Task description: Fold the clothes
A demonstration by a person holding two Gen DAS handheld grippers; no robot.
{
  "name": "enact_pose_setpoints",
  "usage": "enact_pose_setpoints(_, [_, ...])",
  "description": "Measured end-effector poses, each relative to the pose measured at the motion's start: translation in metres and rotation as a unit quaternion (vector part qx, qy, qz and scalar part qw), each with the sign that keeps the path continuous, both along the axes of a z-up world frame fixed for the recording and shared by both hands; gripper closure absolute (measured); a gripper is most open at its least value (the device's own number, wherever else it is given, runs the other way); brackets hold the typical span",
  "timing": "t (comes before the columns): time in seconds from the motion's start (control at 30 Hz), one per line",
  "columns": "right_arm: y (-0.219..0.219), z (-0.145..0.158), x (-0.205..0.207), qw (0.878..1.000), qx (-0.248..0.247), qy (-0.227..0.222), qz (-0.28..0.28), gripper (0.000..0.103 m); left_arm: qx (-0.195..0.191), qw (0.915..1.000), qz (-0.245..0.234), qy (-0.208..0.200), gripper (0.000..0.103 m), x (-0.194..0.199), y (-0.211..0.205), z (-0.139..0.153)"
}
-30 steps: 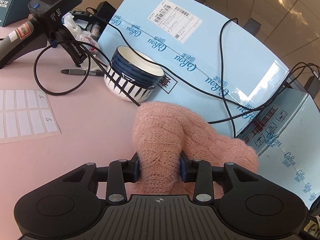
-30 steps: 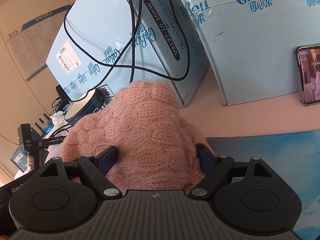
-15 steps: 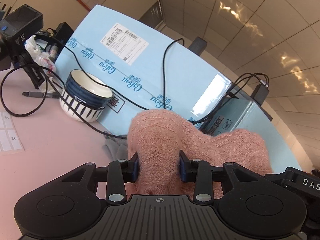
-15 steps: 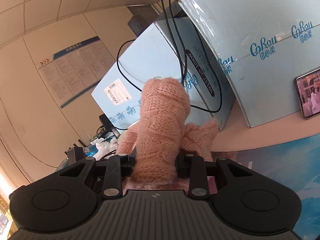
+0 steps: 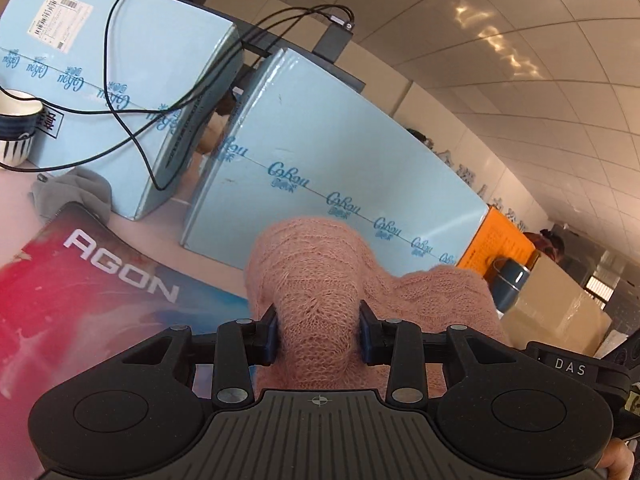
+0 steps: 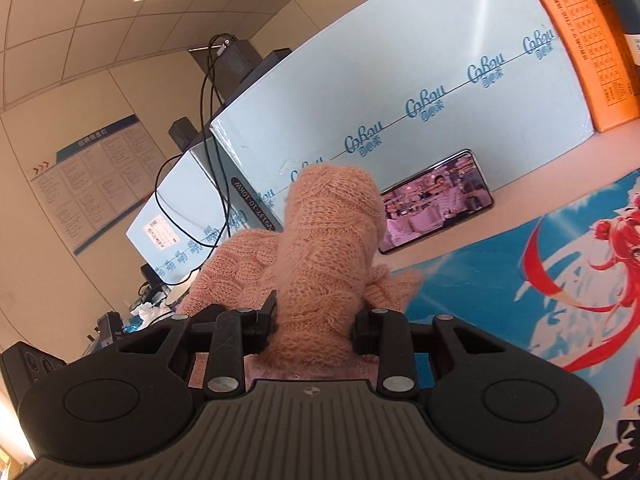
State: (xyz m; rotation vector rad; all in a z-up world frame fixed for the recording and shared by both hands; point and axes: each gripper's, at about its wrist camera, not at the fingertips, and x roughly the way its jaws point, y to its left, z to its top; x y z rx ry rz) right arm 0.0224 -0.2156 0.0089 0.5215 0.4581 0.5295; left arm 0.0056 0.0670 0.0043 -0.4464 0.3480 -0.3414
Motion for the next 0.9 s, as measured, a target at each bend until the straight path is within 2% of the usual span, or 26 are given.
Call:
enact_pose_setpoints(0.17, [-0.052,-0.004,-0.03,0.999,-0.012,0.0,-0.039,0.074,0.013,0.9995,-0.03,-0.002,0.067,-0.015,-0.052,-0.006])
enact_pose_setpoints(0.27, [-0.078,-0.008,-0.04,0.998,-0.02,0.019,-0.057,0.073,0.035,0.9987,-0.035,0.014,0.064,-0.016,-0.076,-0.012])
enact_pose_setpoints(0.3, [-0.084,-0.011,-0.042,0.997,-0.026,0.03,-0.06,0.07,0.053,0.9978,-0.032,0.022,0.063,-0.017,-0.082,-0.015])
enact_pose_setpoints(0.37, [-0.095,-0.019,-0.048,0.995,-0.041,0.047,-0.074,0.065,0.09,0.9952,-0.021,0.032,0.053,-0.018,-0.092,-0.02])
enact_pose_setpoints(0.4, [-0.101,-0.023,-0.051,0.994,-0.045,0.052,-0.083,0.056,0.12,0.9923,-0.005,0.033,0.048,-0.02,-0.097,-0.023])
enact_pose_setpoints(0.43, [-0.106,-0.026,-0.055,0.994,-0.041,0.055,-0.09,0.046,0.141,0.9895,0.012,0.033,0.038,-0.023,-0.099,-0.023])
enact_pose_setpoints(0.47, [-0.112,-0.028,-0.058,0.994,-0.031,0.057,-0.092,0.042,0.152,0.9876,0.032,0.024,0.03,-0.028,-0.099,-0.021])
enact_pose_setpoints(0.53, [-0.123,-0.032,-0.063,0.994,-0.004,0.06,-0.089,0.04,0.173,0.9823,0.072,0.008,0.021,-0.037,-0.1,-0.017])
enact_pose_setpoints(0.6, [-0.125,-0.029,-0.065,0.996,0.014,0.055,-0.075,0.04,0.191,0.9774,0.088,-0.02,0.015,-0.051,-0.105,-0.01])
enact_pose_setpoints(0.67, [-0.125,-0.024,-0.066,0.997,0.031,0.046,-0.059,0.04,0.205,0.9741,0.073,-0.06,0.012,-0.067,-0.116,-0.006])
enact_pose_setpoints(0.77, [-0.124,-0.018,-0.063,0.997,0.058,0.039,-0.024,0.035,0.231,0.9678,0.004,-0.099,0.007,-0.085,-0.139,-0.002])
enact_pose_setpoints(0.83, [-0.121,-0.016,-0.057,0.996,0.075,0.044,0.001,0.031,0.258,0.9572,-0.055,-0.119,0.007,-0.09,-0.158,-0.002])
enact_pose_setpoints(0.9, [-0.119,-0.013,-0.055,0.994,0.096,0.042,0.023,0.03,0.284,0.9448,-0.087,-0.138,0.006,-0.094,-0.173,-0.004])
